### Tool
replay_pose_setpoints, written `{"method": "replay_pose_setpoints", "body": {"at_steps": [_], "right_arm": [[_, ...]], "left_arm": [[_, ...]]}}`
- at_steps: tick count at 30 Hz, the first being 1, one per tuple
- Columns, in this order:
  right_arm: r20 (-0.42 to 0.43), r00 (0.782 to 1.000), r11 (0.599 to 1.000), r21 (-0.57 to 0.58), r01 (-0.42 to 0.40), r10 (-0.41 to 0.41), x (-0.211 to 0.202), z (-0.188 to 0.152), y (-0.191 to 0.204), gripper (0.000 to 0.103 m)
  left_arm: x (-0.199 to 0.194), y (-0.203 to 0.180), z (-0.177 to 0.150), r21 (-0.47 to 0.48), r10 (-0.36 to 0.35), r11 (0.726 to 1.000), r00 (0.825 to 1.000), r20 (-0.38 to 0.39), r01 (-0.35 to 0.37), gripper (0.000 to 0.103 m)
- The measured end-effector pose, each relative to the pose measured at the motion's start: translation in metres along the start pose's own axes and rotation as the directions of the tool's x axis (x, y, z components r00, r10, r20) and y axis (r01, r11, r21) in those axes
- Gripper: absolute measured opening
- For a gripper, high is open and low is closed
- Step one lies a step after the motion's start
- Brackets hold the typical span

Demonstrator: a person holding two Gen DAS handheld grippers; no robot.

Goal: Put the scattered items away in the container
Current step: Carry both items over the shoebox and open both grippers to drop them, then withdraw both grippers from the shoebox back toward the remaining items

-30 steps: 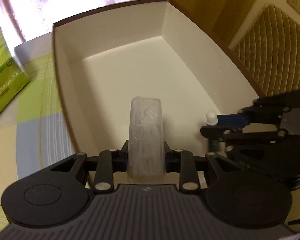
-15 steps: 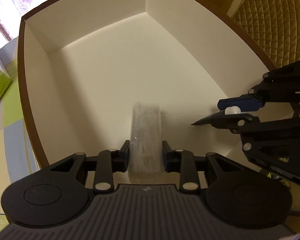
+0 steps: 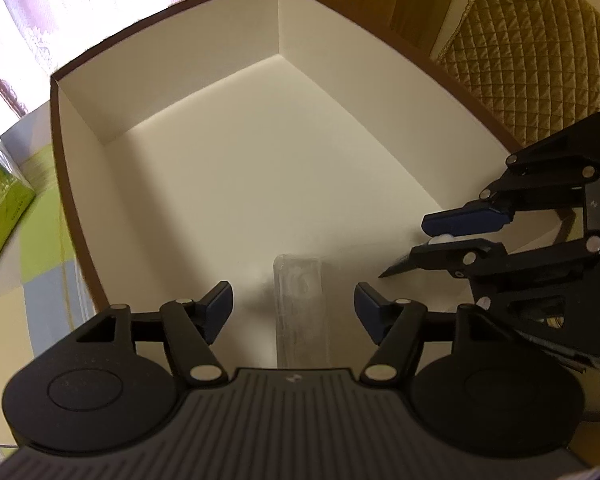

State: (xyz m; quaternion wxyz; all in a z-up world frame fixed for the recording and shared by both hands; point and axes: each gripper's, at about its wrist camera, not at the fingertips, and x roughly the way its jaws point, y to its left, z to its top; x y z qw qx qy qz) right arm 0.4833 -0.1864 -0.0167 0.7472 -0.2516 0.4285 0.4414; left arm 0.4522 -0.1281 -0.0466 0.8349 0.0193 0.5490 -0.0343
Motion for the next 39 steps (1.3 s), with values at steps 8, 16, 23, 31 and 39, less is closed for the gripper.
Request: {"method": "replay_pose_setpoints", "body": {"at_steps": [8, 16, 23, 31, 39], "right_arm": [[0.054, 0.999, 1.000, 0.016, -0.011, 0.010, -0.024, -0.009, -0.004, 0.096], [0.050, 0.999, 1.000, 0.014, -0.007, 0.006, -0.029, -0.012, 0.007, 0.096], [0.088, 0.996, 1.000, 0.018, -0.004, 0.002, -0.044, -0.014, 0.011, 0.096], [0.104, 0.995, 1.000, 0.020, 0.005, -0.007, -0.058, -0.018, 0.024, 0.096], [0.127, 0.991, 0.998, 0.058, 0.029, -0.036, -0.074, -0.026, 0.046, 0.096]], "left_arm": [[-0.023, 0.010, -0.007, -0.014, 0.016, 1.000, 0.999, 0.037, -0.016, 0.073], [-0.034, 0.012, -0.015, -0.028, 0.030, 0.999, 0.999, 0.038, -0.029, 0.074], [-0.053, 0.010, -0.023, -0.037, 0.025, 0.999, 0.997, 0.067, -0.022, 0.075], [-0.080, 0.010, -0.038, -0.061, 0.025, 0.998, 0.994, 0.103, -0.018, 0.077], [-0.108, 0.017, -0.063, -0.067, 0.005, 0.998, 0.992, 0.129, 0.004, 0.079]]}}
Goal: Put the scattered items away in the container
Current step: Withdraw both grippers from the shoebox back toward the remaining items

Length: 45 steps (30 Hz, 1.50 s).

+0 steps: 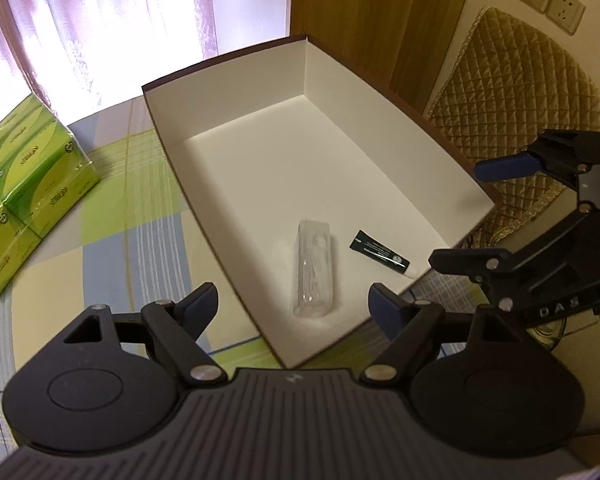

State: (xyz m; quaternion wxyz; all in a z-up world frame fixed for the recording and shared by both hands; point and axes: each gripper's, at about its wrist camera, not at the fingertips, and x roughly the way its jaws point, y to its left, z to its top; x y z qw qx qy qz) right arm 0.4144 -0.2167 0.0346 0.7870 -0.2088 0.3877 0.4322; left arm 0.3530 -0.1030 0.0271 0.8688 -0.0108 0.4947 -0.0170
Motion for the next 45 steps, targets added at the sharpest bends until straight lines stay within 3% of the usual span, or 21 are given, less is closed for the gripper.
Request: {"method": "replay_pose_setpoints", "body": {"at_steps": [19, 28, 38, 45], "right_arm": [[0.087, 0.996, 0.995, 0.098, 0.019, -0.027, -0.058, -0.023, 0.043, 0.096], [0.133, 0.991, 0.992, 0.122, 0.017, -0.033, -0.075, -0.036, 0.072, 0.096], [0.164, 0.984, 0.968, 0.249, 0.020, -0.063, -0.088, -0.062, 0.086, 0.096], [0.121, 0.993, 0.952, 0.303, -0.038, 0.001, -0.072, -0.083, 0.110, 0.096]], "left_arm": [[-0.077, 0.036, -0.056, 0.012, -0.075, 0.997, 0.992, 0.106, 0.074, 0.079], [-0.105, 0.059, -0.087, -0.011, -0.048, 0.999, 0.989, 0.143, 0.050, 0.079], [-0.122, 0.070, -0.129, -0.037, -0.026, 0.999, 0.987, 0.157, 0.032, 0.079], [-0.117, 0.081, -0.162, -0.076, -0.001, 0.997, 0.993, 0.118, 0.010, 0.079]]}}
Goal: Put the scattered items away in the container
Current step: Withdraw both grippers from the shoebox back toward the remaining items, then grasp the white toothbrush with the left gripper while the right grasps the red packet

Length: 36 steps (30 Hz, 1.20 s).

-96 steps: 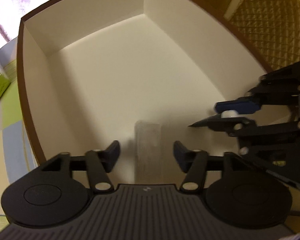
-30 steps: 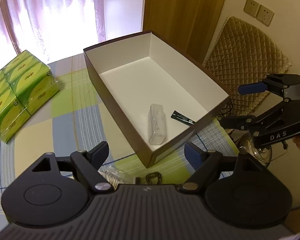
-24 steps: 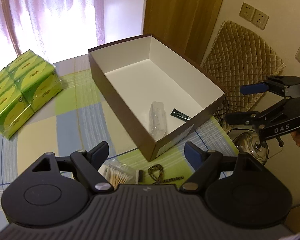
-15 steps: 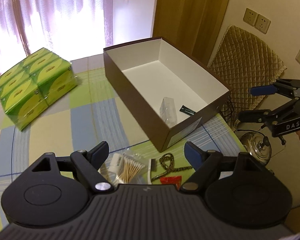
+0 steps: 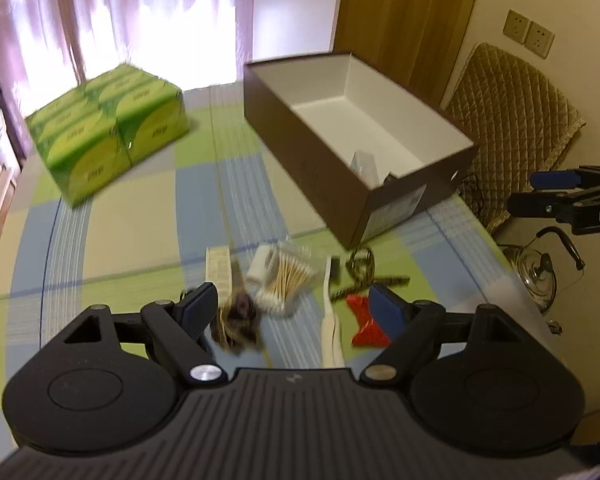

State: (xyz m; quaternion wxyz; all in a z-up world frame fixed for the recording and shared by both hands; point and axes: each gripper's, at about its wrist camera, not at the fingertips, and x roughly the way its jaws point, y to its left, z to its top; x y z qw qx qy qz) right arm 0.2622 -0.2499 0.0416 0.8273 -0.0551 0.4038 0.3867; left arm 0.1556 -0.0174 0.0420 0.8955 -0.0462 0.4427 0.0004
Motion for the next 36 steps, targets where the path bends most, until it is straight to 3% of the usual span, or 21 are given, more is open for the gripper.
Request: {"method": "replay_pose_setpoints", "body": {"at_steps": [5, 13, 16, 17, 19, 31, 36], "right_arm": [[-0.099, 0.995, 1.000, 0.022, 0.004, -0.002, 0.030, -0.028, 0.016, 0.095], [-0.200, 0.980, 0.998, 0.054, 0.021, -0.010, 0.066, -0.059, 0.028, 0.095], [-0.217, 0.976, 0.998, 0.065, 0.027, -0.012, 0.074, -0.063, 0.028, 0.094], [-0.222, 0.975, 0.997, 0.068, 0.027, -0.011, 0.075, -0.064, 0.027, 0.083], [-0.238, 0.971, 0.996, 0.086, 0.028, -0.007, 0.080, -0.066, 0.025, 0.076], [-0.249, 0.969, 0.990, 0.134, 0.035, -0.001, 0.086, -0.068, 0.019, 0.076], [-0.252, 0.968, 0.987, 0.154, 0.051, -0.010, 0.085, -0.070, 0.012, 0.076]], "left_arm": [[0.019, 0.010, -0.020, -0.028, 0.005, 1.000, 0.998, -0.062, -0.007, 0.078], [0.050, 0.013, -0.044, -0.013, 0.008, 1.000, 0.992, -0.125, -0.010, 0.066], [0.061, 0.013, -0.049, -0.007, 0.000, 1.000, 0.990, -0.141, -0.001, 0.063], [0.064, 0.013, -0.051, -0.007, -0.008, 1.000, 0.989, -0.147, 0.007, 0.063], [0.070, 0.010, -0.053, 0.000, -0.024, 1.000, 0.988, -0.155, 0.024, 0.061], [0.104, -0.016, -0.055, 0.076, -0.101, 0.990, 0.975, -0.199, 0.118, 0.040], [0.120, -0.030, -0.054, 0.143, -0.073, 0.984, 0.976, -0.203, 0.104, 0.031]]}}
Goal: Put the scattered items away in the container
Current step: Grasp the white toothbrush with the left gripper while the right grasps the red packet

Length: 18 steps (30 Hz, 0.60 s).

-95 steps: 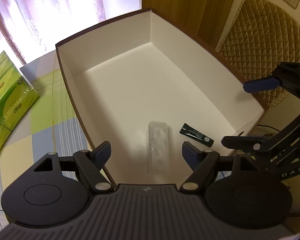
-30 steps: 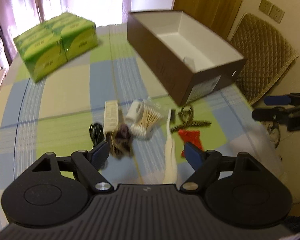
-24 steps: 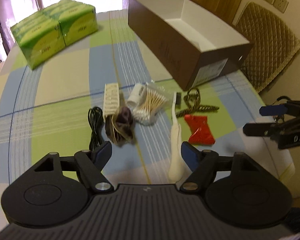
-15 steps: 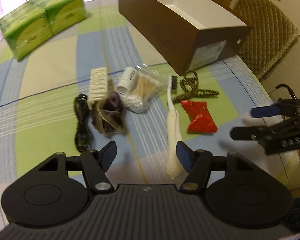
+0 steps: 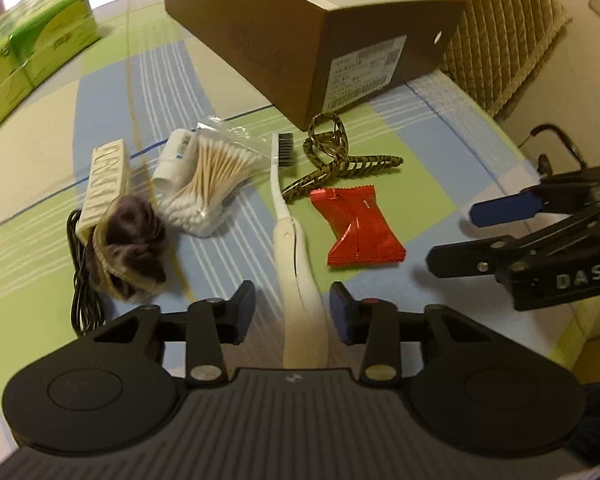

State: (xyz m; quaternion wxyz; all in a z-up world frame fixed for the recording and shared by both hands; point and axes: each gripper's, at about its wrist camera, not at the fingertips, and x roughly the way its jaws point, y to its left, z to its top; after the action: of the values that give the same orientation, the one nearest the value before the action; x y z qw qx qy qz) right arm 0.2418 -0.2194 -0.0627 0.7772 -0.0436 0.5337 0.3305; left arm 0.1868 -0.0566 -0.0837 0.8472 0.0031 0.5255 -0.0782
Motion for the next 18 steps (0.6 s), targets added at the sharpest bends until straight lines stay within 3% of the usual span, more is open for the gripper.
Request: {"method": "replay_pose_setpoints", "body": {"at_steps": [12, 18], "right_arm": [[0.000, 1.000, 0.999, 0.034, 0.016, -0.016, -0.001, -0.005, -0.007, 0.076], [0.019, 1.000, 0.999, 0.037, 0.002, -0.003, -0.002, -0.002, -0.004, 0.076]], "left_arm": [[0.025, -0.003, 0.013, 0.038, 0.012, 0.999, 1.000, -0.006, -0.012, 0.020], [0.012, 0.003, 0.009, 0.003, 0.036, 0.999, 0.999, 0.036, -0.036, 0.017]]}}
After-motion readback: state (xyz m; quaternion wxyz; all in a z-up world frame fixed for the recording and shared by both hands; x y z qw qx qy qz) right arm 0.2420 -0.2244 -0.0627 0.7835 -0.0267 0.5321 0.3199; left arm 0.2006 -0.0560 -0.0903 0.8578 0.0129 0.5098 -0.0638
